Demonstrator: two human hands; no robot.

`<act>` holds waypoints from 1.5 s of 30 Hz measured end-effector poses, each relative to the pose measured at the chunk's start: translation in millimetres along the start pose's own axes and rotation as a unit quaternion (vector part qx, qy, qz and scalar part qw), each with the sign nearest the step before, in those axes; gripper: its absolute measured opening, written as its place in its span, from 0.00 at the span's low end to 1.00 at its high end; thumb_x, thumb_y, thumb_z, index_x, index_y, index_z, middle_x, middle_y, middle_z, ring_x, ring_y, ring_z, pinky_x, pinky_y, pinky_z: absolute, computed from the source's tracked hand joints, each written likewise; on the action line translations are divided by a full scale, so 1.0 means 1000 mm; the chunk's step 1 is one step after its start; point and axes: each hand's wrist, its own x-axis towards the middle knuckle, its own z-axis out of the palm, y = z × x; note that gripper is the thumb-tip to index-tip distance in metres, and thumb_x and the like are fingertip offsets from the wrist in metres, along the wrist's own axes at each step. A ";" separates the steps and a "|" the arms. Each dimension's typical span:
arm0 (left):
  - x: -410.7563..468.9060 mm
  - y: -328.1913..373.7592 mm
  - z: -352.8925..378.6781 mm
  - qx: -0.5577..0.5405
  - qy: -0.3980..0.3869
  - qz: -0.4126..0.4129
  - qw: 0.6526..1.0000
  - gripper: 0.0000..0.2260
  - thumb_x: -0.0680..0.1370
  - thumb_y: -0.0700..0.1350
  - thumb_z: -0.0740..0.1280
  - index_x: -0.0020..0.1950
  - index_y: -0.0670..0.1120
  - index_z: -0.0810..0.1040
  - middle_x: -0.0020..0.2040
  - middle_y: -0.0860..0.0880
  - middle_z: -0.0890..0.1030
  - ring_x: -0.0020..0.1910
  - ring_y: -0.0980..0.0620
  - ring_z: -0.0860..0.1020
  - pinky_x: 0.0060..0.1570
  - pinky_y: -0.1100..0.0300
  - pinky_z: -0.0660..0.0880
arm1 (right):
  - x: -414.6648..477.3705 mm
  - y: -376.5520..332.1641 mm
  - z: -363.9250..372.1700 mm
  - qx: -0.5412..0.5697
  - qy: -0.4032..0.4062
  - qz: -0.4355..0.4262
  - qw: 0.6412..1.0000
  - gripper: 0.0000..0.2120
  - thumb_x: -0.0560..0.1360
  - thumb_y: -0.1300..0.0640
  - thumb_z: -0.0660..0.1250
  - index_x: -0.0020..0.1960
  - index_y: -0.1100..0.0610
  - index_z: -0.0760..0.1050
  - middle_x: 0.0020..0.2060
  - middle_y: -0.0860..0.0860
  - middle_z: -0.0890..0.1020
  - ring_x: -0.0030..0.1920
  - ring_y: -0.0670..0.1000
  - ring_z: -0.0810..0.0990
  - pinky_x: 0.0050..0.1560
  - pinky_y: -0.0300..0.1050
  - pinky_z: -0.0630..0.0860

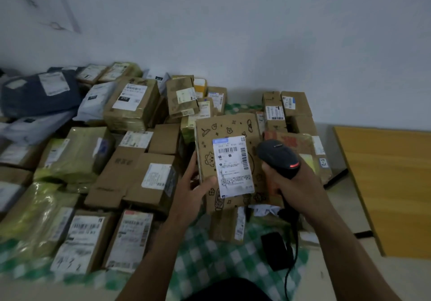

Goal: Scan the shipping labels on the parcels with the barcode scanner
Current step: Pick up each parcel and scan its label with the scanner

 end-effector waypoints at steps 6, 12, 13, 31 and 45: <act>-0.062 -0.028 -0.018 -0.017 -0.001 -0.011 1.000 0.36 0.75 0.51 0.76 0.79 0.63 0.64 0.68 0.57 0.80 0.65 0.58 0.79 0.56 0.57 0.81 | -0.044 0.021 0.016 0.010 -0.037 0.012 0.999 0.26 0.68 0.54 0.84 0.60 0.39 0.77 0.51 0.41 0.86 0.50 0.41 0.85 0.50 0.47 0.81; -0.130 -0.060 -0.033 0.021 0.066 -0.041 0.997 0.38 0.69 0.60 0.74 0.78 0.70 0.64 0.69 0.58 0.79 0.68 0.53 0.78 0.64 0.42 0.78 | -0.084 0.061 0.032 -0.020 -0.118 0.035 0.992 0.27 0.74 0.51 0.79 0.70 0.46 0.74 0.58 0.41 0.83 0.50 0.40 0.83 0.49 0.38 0.79; -0.142 -0.063 -0.034 0.035 0.074 -0.042 0.996 0.37 0.70 0.60 0.74 0.77 0.71 0.64 0.69 0.58 0.79 0.67 0.52 0.78 0.64 0.41 0.78 | -0.089 0.069 0.036 -0.035 -0.128 0.038 0.990 0.27 0.74 0.51 0.78 0.71 0.46 0.74 0.59 0.41 0.83 0.53 0.39 0.82 0.51 0.37 0.77; -0.206 -0.130 -0.065 0.216 0.070 -0.152 0.962 0.42 0.68 0.66 0.73 0.77 0.77 0.54 0.65 0.50 0.74 0.60 0.50 0.79 0.60 0.46 0.81 | -0.065 0.161 0.133 -0.093 -0.027 0.157 0.983 0.35 0.72 0.45 0.80 0.74 0.54 0.71 0.65 0.54 0.81 0.63 0.59 0.80 0.60 0.53 0.77; -0.212 -0.176 -0.073 0.137 0.048 -0.208 0.967 0.33 0.76 0.54 0.75 0.76 0.71 0.62 0.58 0.59 0.82 0.53 0.61 0.83 0.49 0.64 0.81 | -0.061 0.193 0.110 -0.144 -0.010 0.199 0.969 0.12 0.77 0.68 0.69 0.57 0.59 0.72 0.40 0.53 0.75 0.35 0.50 0.71 0.37 0.46 0.68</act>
